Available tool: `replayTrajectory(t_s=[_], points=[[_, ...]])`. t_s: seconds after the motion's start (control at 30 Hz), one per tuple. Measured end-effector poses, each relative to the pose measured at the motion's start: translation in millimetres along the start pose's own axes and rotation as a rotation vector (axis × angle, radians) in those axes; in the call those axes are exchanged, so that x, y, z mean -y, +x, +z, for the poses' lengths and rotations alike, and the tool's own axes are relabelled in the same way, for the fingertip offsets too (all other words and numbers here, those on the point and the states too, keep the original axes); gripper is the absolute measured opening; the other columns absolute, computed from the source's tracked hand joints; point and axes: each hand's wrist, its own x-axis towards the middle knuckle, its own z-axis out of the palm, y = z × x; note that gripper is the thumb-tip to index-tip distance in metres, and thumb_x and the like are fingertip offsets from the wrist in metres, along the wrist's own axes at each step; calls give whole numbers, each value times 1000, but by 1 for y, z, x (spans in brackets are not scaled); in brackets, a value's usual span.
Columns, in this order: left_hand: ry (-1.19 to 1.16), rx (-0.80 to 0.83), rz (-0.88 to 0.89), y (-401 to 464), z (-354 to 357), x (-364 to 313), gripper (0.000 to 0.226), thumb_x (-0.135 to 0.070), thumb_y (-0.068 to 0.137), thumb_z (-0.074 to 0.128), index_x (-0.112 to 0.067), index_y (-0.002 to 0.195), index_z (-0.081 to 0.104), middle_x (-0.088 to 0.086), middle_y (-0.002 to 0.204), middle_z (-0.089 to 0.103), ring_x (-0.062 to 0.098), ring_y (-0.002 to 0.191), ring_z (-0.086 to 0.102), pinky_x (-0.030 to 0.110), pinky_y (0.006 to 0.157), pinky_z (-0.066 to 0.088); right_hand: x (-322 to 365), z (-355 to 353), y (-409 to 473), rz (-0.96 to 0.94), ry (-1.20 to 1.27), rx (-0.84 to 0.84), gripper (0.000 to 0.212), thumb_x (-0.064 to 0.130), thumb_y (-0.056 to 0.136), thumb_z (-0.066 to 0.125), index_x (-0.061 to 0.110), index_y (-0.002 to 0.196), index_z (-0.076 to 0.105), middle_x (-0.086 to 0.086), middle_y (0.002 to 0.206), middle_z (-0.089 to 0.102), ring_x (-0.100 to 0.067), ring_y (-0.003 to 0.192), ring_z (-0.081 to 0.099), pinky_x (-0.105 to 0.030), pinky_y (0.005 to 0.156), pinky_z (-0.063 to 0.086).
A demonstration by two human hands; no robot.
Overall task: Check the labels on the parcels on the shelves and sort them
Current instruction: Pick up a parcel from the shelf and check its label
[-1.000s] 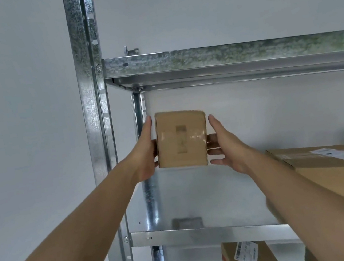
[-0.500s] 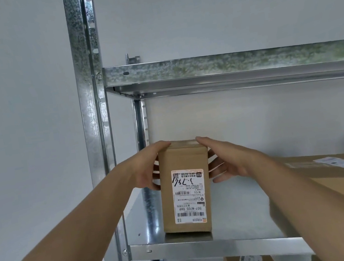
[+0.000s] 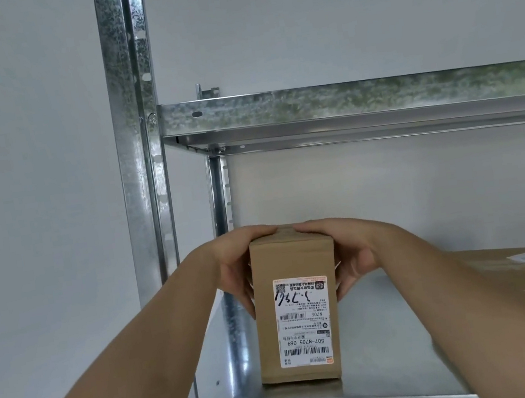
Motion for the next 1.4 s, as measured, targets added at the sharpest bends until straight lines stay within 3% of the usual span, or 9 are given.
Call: replayTrajectory(t_s=[0.27, 0.43, 0.6, 0.8, 0.9, 1.03, 1.17, 1.27, 1.4], points=[[13, 52, 34, 0, 1, 2, 70, -54, 82, 71, -17, 140, 56, 26, 127, 66, 52, 125, 55, 77, 109, 28, -5, 2, 2, -15, -30, 24, 57, 54, 88, 68, 12, 126, 62, -29, 128, 63, -55, 104, 66, -72, 83, 52], [-19, 63, 55, -2, 4, 1, 66, -40, 73, 71, -15, 133, 59, 22, 104, 72, 49, 113, 59, 77, 110, 26, -3, 3, 1, -20, -48, 43, 52, 51, 95, 62, 10, 128, 62, -28, 128, 64, -51, 110, 65, -70, 91, 50], [-37, 57, 64, 0, 4, 1, 62, -35, 71, 71, -14, 128, 60, 21, 101, 71, 48, 110, 59, 78, 110, 25, -2, 4, 2, -23, -59, 51, 48, 47, 97, 59, 10, 128, 61, -26, 130, 64, -50, 114, 64, -73, 96, 46], [-73, 29, 92, -1, 7, 6, 36, -43, 93, 61, -16, 116, 65, 18, 92, 75, 45, 106, 61, 78, 110, 25, -8, 4, 0, -40, -43, 38, 57, 53, 93, 62, 10, 131, 61, -28, 131, 63, -52, 107, 66, -77, 93, 45], [-79, 9, 115, 0, 7, 11, 49, -55, 90, 62, -18, 122, 64, 19, 99, 74, 46, 109, 61, 79, 107, 26, -13, 6, -1, -62, 7, 26, 67, 68, 87, 60, 16, 130, 63, -27, 129, 64, -54, 106, 66, -79, 85, 46], [-126, 23, 137, 3, 2, 17, 83, -86, 78, 51, -23, 131, 65, 22, 125, 69, 52, 121, 58, 80, 104, 29, -21, 8, 0, -84, 99, 29, 92, 94, 77, 33, 25, 129, 65, -24, 125, 68, -54, 114, 61, -78, 89, 44], [-155, 22, 137, 11, 2, 30, 112, -102, 63, 38, -23, 139, 60, 23, 128, 67, 51, 123, 57, 78, 107, 29, -44, 10, 2, -100, 147, -20, 95, 93, 80, 27, 22, 131, 63, -25, 127, 65, -52, 116, 60, -76, 96, 42], [-176, -1, 137, 16, 3, 48, 126, -106, 50, 44, -24, 144, 53, 24, 132, 65, 52, 125, 55, 80, 102, 32, -70, 13, 7, -88, 169, -28, 94, 90, 81, 33, 18, 135, 59, -22, 129, 64, -49, 116, 60, -74, 96, 44], [-144, -19, 121, 18, 12, 76, 127, -107, 46, 48, -20, 137, 64, 15, 136, 65, 51, 125, 57, 72, 98, 43, -103, 21, 12, -56, 153, -64, 83, 82, 89, 35, 15, 130, 63, -15, 121, 71, -37, 111, 67, -62, 100, 49]])
